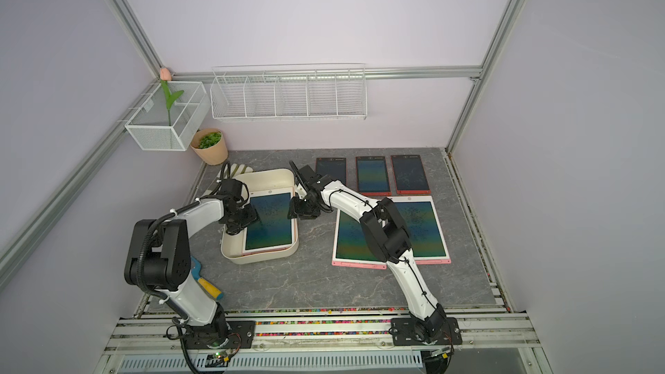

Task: Take out the writing tablet from the storage box
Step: Pick up the writing tablet from the storage box.

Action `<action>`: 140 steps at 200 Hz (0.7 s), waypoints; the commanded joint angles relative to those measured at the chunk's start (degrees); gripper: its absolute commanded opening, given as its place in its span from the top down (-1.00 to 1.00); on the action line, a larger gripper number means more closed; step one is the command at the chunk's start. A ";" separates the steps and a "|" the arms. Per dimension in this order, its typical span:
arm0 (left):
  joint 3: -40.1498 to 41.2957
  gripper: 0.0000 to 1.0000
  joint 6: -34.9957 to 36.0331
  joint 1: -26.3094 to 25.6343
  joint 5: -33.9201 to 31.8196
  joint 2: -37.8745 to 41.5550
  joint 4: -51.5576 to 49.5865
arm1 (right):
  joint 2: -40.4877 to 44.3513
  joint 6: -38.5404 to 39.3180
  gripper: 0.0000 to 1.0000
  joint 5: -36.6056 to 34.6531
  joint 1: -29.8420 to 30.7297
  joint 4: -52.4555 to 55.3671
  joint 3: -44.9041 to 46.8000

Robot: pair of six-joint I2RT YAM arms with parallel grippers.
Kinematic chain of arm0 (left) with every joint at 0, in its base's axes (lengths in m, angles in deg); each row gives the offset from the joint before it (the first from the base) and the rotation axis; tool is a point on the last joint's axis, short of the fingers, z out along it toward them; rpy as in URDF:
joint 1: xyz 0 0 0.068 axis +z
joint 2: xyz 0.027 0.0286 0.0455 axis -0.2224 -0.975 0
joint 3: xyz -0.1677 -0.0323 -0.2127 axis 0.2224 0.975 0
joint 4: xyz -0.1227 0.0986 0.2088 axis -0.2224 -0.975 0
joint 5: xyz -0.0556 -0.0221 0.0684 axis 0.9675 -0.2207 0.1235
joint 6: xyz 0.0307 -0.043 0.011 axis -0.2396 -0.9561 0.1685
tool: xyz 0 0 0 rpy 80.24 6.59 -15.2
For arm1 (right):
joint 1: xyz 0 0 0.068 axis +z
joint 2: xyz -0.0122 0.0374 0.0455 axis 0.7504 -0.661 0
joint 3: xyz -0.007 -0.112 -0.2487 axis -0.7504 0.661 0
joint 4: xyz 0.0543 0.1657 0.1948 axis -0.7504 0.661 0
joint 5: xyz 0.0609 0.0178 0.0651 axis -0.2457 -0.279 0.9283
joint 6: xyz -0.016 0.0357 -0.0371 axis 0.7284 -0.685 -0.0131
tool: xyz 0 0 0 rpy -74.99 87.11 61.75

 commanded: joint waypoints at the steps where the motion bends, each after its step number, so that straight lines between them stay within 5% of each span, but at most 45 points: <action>1: 1.45 -0.36 0.92 -0.07 4.72 -2.12 0.92 | -1.31 -1.43 -0.05 1.44 0.50 -0.28 -1.70; 89: 5.96 -0.37 1.15 -0.06 20.06 3.29 9.52 | -3.86 -4.33 0.06 3.31 0.62 -2.62 -2.70; 140: 7.15 -0.33 2.01 0.49 21.40 7.25 9.80 | -4.07 -6.11 0.07 6.00 0.31 -5.59 -1.86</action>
